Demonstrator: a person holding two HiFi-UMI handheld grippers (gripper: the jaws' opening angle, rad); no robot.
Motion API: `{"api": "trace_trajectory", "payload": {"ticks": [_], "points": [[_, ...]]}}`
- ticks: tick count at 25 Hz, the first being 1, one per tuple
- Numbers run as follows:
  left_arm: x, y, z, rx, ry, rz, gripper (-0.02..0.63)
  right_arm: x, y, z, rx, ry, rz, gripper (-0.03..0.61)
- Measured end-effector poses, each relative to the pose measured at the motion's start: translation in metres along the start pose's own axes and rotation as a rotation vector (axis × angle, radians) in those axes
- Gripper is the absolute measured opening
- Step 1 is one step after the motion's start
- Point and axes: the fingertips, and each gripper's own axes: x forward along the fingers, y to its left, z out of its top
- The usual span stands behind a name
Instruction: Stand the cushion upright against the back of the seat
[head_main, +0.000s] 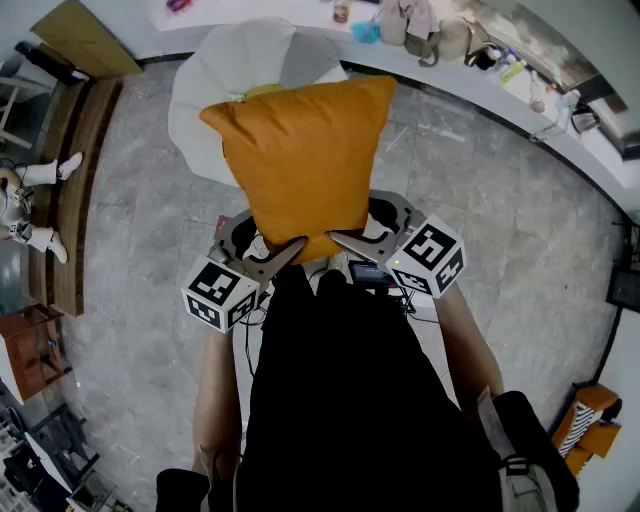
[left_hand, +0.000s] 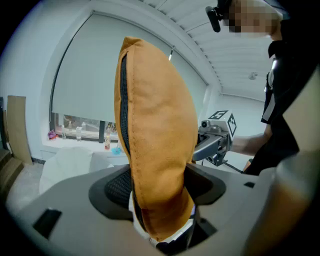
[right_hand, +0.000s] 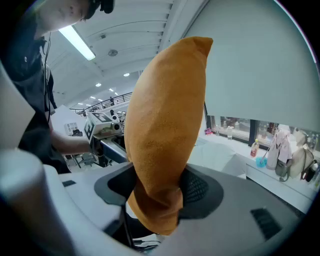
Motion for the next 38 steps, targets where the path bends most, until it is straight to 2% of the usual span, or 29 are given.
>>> {"api": "trace_trajectory", "payload": {"ticks": [10,24,38], "points": [[0.004,-0.002,0.0,-0.004,-0.005,-0.012,0.327,-0.004,-0.002,-0.001,-0.003,-0.009,-0.002,0.282],[0.021,-0.01,-0.006,-0.012,0.05,-0.008,0.333,-0.015,-0.011,-0.014,-0.007,0.001,-0.029,0.288],[0.054,-0.023,0.011,0.023,0.082,-0.038,0.334,-0.043,-0.038,-0.018,0.014,-0.03,-0.043,0.291]]}}
